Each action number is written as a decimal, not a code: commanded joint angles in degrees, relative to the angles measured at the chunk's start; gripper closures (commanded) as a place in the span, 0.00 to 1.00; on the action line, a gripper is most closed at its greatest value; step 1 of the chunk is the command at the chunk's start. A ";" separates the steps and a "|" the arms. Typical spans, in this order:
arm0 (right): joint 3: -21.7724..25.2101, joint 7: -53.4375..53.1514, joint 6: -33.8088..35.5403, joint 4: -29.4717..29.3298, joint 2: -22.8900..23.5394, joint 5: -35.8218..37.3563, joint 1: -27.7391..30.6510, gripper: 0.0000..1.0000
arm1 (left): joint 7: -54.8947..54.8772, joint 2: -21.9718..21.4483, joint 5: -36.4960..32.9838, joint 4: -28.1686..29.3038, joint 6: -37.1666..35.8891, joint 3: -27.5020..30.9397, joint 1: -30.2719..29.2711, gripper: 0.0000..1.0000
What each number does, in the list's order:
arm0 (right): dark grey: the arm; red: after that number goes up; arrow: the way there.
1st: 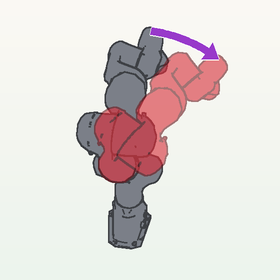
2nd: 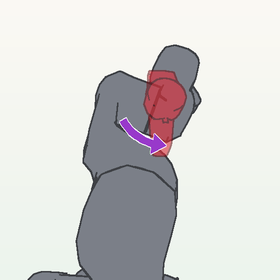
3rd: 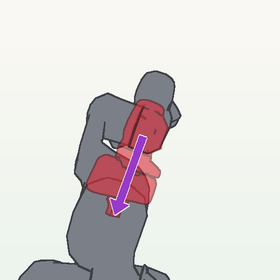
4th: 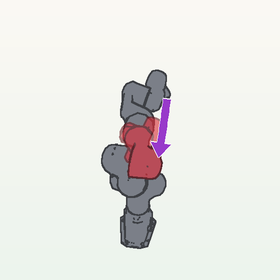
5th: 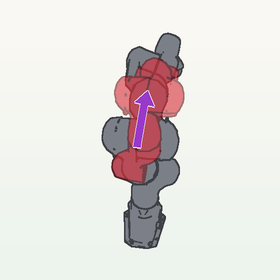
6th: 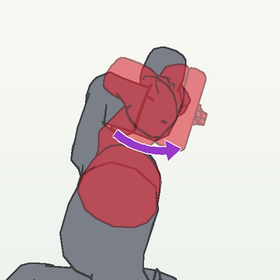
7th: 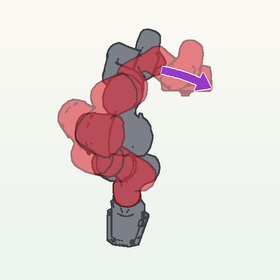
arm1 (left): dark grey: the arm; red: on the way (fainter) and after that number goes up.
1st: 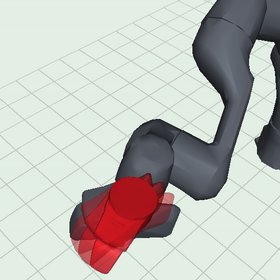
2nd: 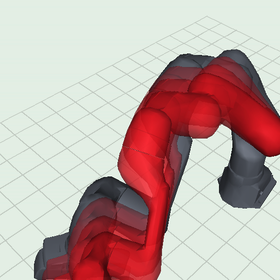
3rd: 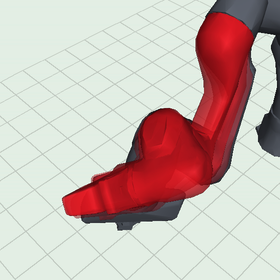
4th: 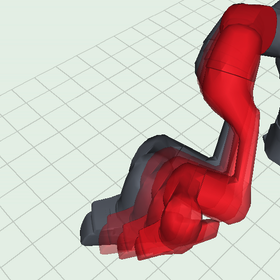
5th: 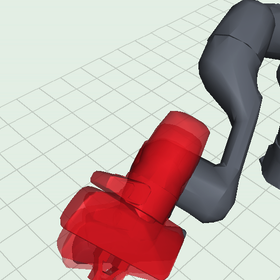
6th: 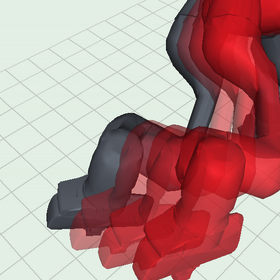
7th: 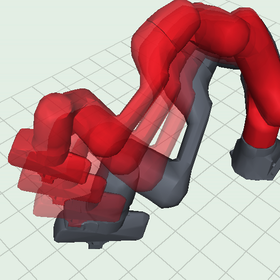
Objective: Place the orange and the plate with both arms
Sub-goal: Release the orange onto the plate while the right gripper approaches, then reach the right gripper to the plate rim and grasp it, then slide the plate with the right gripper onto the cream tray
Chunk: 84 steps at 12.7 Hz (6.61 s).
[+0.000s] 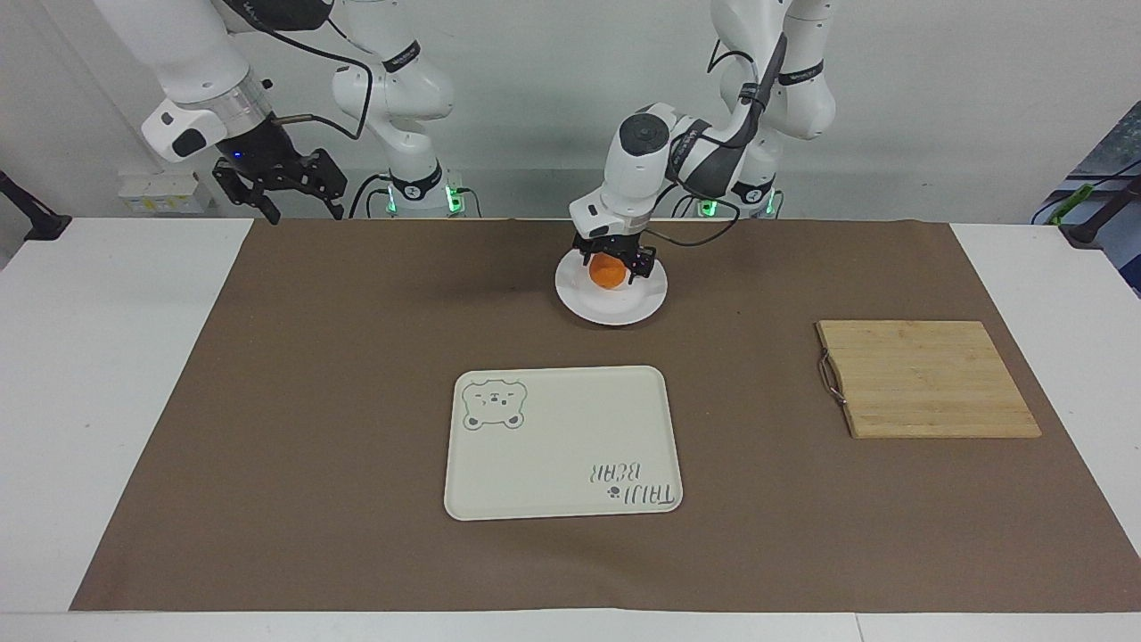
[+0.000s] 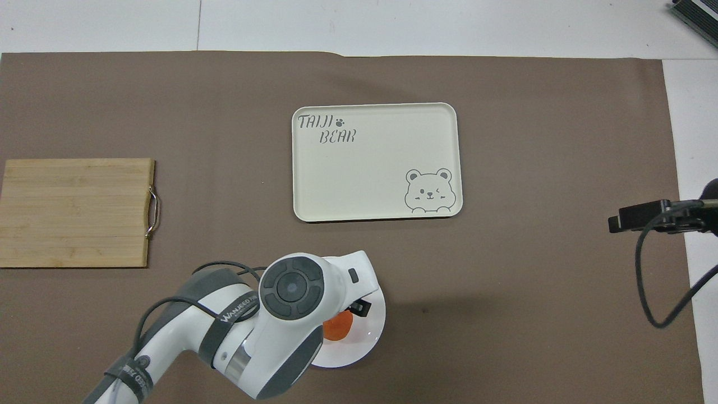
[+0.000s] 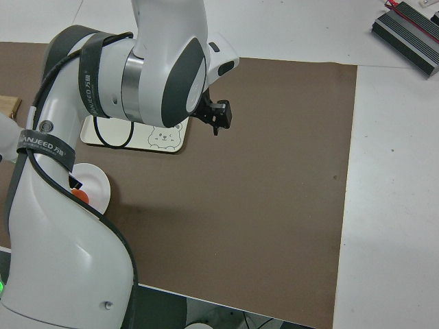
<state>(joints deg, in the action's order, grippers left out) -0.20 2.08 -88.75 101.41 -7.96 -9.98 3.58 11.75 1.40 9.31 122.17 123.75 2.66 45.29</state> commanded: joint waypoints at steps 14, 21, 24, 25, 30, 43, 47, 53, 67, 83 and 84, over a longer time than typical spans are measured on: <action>-0.16 0.46 -21.37 27.51 0.14 -25.24 -11.66 0.00 | -27.38 -1.31 -8.61 -36.21 -37.61 0.16 -39.30 0.00; -0.16 9.42 -27.26 33.32 2.95 -35.54 -16.57 0.00 | -27.92 -2.01 -7.64 -38.68 -41.40 0.07 -41.07 0.00; -0.16 17.48 -28.94 35.17 4.88 -41.76 -17.02 0.00 | -27.74 -2.72 -7.73 -38.23 -42.10 -0.02 -40.98 0.00; -0.16 20.13 -30.24 35.52 5.93 -44.05 -17.54 0.00 | -27.74 -2.72 -7.73 -38.23 -42.10 -0.02 -41.07 0.00; -0.16 29.45 -36.84 35.96 11.73 -57.31 -23.60 0.08 | -27.74 -2.72 -7.73 -38.23 -42.10 -0.02 -41.07 0.00; -0.24 34.39 -41.49 41.50 11.30 -63.23 -31.25 0.39 | -27.74 -2.72 -7.73 -38.23 -42.10 -0.02 -41.07 0.00; -0.24 34.74 -43.08 43.25 10.52 -65.51 -33.19 0.53 | -27.74 -2.72 -7.73 -38.23 -42.10 -0.02 -41.07 0.00; -0.24 35.71 -48.10 46.77 8.76 -72.37 -37.76 1.00 | -27.74 -2.72 -7.73 -38.23 -42.10 -0.02 -41.07 0.00; 0.19 29.05 -40.27 40.11 11.56 -79.32 -32.05 1.00 | -27.74 -2.72 -7.73 -38.23 -42.10 -0.02 -41.07 0.00; 0.46 3.89 -41.95 9.78 28.61 -55.32 -19.94 1.00 | -27.74 -2.72 -7.73 -38.23 -42.10 -0.02 -41.07 0.00; 0.37 4.07 -41.42 8.12 30.53 -55.50 -18.79 1.00 | -27.74 -2.72 -7.73 -38.23 -42.19 -0.02 -41.07 0.00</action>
<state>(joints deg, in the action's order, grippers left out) 0.80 7.54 -131.89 113.76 19.40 -67.20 -18.01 -15.64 -1.07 1.37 84.55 82.72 3.42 5.35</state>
